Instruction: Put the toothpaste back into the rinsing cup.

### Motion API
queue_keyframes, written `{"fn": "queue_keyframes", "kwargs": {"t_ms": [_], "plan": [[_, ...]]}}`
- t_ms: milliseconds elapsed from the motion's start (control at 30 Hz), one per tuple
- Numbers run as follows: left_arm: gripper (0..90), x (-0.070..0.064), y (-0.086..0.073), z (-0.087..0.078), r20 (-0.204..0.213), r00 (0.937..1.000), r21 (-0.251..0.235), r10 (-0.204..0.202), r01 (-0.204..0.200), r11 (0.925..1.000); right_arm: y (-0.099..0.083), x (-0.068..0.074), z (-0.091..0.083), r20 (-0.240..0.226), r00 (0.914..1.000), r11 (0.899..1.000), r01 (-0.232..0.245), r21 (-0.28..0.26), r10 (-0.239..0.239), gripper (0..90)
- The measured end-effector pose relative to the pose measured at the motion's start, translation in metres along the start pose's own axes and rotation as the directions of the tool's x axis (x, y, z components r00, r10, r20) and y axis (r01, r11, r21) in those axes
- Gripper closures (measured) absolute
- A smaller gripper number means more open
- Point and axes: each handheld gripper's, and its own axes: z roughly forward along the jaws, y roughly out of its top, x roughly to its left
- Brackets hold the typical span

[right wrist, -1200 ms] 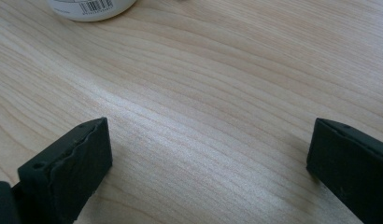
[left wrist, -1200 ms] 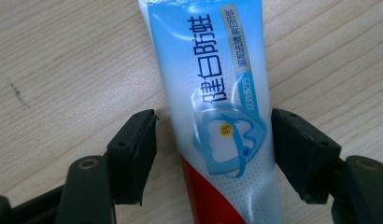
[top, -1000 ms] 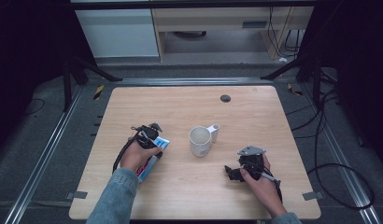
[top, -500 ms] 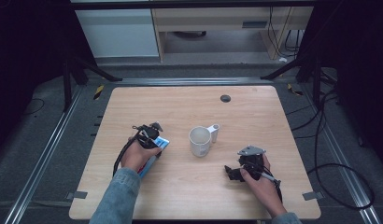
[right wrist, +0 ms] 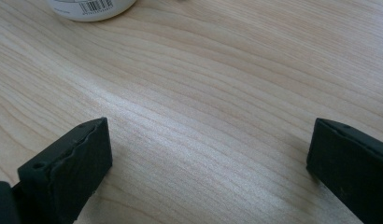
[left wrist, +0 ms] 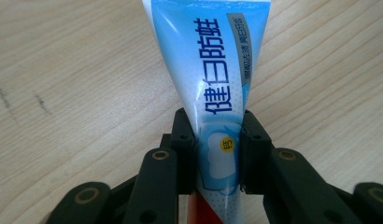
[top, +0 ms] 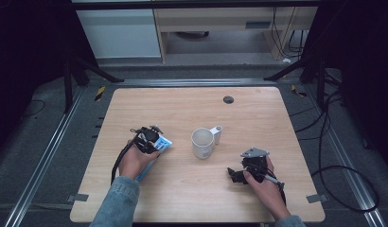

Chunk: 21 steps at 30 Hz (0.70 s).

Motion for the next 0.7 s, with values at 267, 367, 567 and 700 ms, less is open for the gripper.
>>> {"fn": "queue_keyframes", "kwargs": {"t_ms": [267,367,567,700], "plan": [[72.4,0.002,0.001,-0.038,-0.014,0.9999,-0.111,-0.003,0.001,0.9938,0.0,0.0,0.0,0.0,1.0,1.0,0.0,0.001,0.0,0.3],[72.4,0.003,0.003,-0.05,-0.022,0.9998,-0.139,-0.003,0.0,0.9903,0.0,0.0,0.0,-0.001,1.0,1.0,0.0,0.0,0.0,0.3],[72.4,0.008,0.007,-0.057,-0.018,0.9998,-0.159,-0.013,0.01,0.9872,0.0,0.0,0.0,-0.001,1.0,1.0,-0.002,0.0,0.002,0.3],[72.4,0.008,0.01,-0.061,-0.026,0.9996,-0.166,-0.011,0.006,0.9861,0.0,0.0,0.0,-0.001,1.0,1.0,0.0,0.001,0.0,0.3]]}}
